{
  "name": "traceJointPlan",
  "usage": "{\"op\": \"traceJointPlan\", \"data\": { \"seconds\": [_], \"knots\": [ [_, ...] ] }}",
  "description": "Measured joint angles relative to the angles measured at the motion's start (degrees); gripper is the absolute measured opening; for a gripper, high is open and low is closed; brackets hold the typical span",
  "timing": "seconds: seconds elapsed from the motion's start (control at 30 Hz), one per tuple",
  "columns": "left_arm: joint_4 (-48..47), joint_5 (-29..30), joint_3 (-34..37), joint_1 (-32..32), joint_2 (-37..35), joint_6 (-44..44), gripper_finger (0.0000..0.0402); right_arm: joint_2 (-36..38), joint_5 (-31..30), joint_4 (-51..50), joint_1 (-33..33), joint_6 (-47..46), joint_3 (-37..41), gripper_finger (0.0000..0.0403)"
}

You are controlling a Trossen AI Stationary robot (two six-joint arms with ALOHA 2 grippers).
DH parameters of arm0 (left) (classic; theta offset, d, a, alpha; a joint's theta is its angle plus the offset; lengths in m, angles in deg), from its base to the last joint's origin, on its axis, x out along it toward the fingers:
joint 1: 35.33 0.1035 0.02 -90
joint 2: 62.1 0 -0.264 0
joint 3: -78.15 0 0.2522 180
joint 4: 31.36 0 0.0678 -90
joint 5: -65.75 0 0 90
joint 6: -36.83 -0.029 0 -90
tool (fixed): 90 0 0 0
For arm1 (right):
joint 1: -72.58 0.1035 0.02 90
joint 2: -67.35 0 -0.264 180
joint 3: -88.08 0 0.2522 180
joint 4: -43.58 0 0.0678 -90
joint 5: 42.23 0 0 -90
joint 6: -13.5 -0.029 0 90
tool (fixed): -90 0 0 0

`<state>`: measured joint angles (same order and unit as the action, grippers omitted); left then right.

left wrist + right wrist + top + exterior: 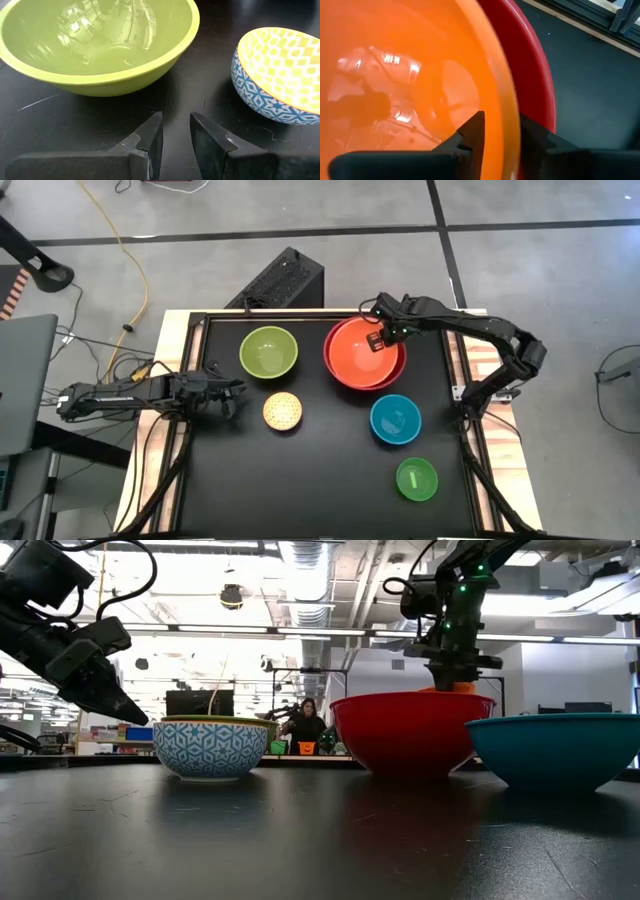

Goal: Nest bowls inside each other
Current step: Stack the orange bowl on the red bowl, then stack the light green bowl on the orange bowl

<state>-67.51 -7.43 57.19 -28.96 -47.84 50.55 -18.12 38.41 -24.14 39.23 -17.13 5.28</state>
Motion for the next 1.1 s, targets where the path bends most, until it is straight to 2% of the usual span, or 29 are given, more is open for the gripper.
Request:
{"op": "traceJointPlan", "data": {
  "seconds": [0.13,0.37,0.53,0.63,0.83,0.93,1.1],
  "knots": [
    [0.0,0.0,0.0,0.0,0.0,0.0,0.0087,0.0,0.01,-2.4,-0.19,0.46,-0.68,0.015],
    [0.0,0.0,0.0,-0.01,0.0,0.0,0.0087,0.0,0.01,-11.75,-0.01,0.55,-7.15,0.021],
    [-0.01,0.02,0.0,-0.01,-0.02,0.0,0.0087,0.02,-0.01,-13.09,1.12,0.63,-10.7,0.0226],
    [-0.01,0.02,0.0,0.0,-0.01,0.0,0.0087,0.03,0.29,-7.49,2.9,0.54,-10.99,0.0226],
    [0.0,0.02,0.0,0.0,0.0,0.0,0.0087,-0.12,2.04,14.35,9.9,2.52,-10.99,0.0222],
    [-0.02,0.02,0.0,0.0,-0.01,0.0,0.0087,-1.48,3.05,24.83,14.82,7.86,-11.07,0.0221],
    [-0.01,-0.05,0.0,-0.02,-0.02,0.0,0.0087,-6.7,5.26,36.71,21.26,15.85,-11.04,0.0221]
  ]
}}
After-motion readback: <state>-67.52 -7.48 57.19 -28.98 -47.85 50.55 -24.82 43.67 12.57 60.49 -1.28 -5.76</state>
